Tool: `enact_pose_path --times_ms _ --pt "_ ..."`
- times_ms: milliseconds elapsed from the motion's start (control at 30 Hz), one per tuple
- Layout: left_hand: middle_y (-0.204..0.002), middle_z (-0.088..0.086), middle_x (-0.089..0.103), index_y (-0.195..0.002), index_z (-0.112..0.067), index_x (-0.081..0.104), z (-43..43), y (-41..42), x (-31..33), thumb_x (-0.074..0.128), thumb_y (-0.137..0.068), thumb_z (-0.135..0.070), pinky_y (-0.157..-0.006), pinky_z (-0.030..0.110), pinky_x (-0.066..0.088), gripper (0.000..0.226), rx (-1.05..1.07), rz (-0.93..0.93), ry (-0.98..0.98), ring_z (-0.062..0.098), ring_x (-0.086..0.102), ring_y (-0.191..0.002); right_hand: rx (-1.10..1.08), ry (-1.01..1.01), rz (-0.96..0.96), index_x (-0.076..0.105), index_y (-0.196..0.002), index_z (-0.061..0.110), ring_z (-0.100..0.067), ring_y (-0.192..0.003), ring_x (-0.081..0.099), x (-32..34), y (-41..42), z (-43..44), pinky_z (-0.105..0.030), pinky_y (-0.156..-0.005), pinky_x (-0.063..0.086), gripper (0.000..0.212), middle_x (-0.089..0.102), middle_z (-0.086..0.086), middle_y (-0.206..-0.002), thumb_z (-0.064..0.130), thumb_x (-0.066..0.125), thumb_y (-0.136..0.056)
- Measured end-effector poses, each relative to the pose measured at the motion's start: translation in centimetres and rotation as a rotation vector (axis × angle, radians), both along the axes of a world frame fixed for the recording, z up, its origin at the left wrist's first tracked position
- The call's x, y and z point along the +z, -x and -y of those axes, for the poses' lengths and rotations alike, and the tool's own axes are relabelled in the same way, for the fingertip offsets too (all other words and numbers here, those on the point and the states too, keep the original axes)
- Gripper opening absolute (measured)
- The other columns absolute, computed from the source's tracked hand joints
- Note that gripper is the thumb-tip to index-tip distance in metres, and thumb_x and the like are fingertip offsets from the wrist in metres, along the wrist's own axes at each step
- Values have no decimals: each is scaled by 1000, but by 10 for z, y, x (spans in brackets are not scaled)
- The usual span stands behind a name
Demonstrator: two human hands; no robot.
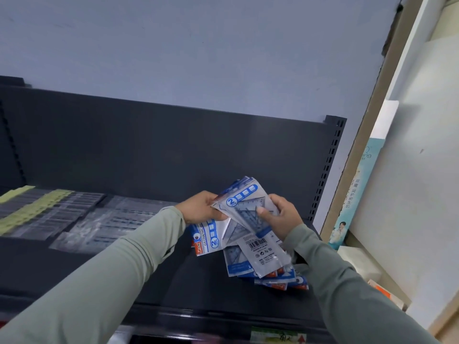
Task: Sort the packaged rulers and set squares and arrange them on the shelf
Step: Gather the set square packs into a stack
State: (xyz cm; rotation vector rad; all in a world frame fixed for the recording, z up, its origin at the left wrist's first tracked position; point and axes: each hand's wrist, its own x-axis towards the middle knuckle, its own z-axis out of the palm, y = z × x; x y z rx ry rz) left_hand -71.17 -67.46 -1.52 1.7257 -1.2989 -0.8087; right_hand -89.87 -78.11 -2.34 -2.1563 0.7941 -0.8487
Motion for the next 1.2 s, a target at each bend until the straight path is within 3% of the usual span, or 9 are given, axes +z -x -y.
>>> enact_pose_path --times_ms 133,300,400,567,633,733,867,1000,1200 --pt "-63 -13 69 -78 -17 64 -1 1 0 59 -91 0 -64 15 52 22 16 -4 40 -1 64 -60 82 -55 5 61 -99 4 -34 -96 64 4 5 2 -50 -86 52 13 65 -17 -102 14 60 -91" --pt "-55 -7 67 -79 -6 65 -4 -5 8 49 -94 8 -45 12 45 26 -10 -18 97 -1 58 -45 114 282 -153 68 -103 1 -23 -109 46 -2 2 -1 -39 -98 40 22 49 -5 -111 14 66 -86" --pt "-73 6 70 -88 -4 70 -5 -14 12 61 -90 -1 -67 24 52 10 -82 -25 71 11 63 -62 64 615 -259 72 -82 13 -31 -111 49 -9 3 -9 -42 -86 40 12 55 -10 -113 22 69 -74" --pt "-80 10 72 -85 -12 74 -7 -15 9 64 -88 -4 -77 35 52 12 -220 26 -56 19 66 -70 126 782 -254 67 -66 19 -27 -95 66 -12 -3 -23 -46 -86 49 6 66 -5 -95 24 63 -68" --pt "-82 11 72 -83 -15 75 -11 -16 9 68 -87 -15 -83 39 50 8 -230 11 -80 21 66 -72 138 819 -424 66 -78 18 -22 -84 65 -6 -5 -32 -40 -87 51 19 66 -1 -88 27 50 -81" --pt "-95 18 72 -93 -13 77 -14 -20 12 58 -90 -47 -87 39 51 38 -225 -33 -187 26 66 -83 171 753 -631 57 -113 14 -28 -107 54 0 -5 -46 -34 -91 37 25 56 -7 -116 27 44 -97" --pt "-86 9 73 -91 -6 70 -5 -20 8 43 -102 -28 -77 29 55 36 0 -61 -138 17 67 -72 257 714 -647 48 -129 22 -31 -108 54 -8 -3 -68 -34 -82 39 33 54 -7 -119 26 44 -96" --pt "-99 1 70 -101 -16 70 7 -25 -6 57 -95 -14 -91 30 50 15 1 298 -208 13 64 -88 293 651 -707 26 -144 30 -29 -112 55 -16 -1 -77 -37 -89 45 54 54 -4 -130 24 46 -95" --pt "-122 -5 64 -129 -22 59 26 -14 -31 71 -84 -23 -100 36 47 46 -94 495 -362 15 62 -109 268 575 -718 22 -145 22 -32 -110 57 -18 2 -85 -38 -87 44 60 56 -8 -129 34 50 -94"
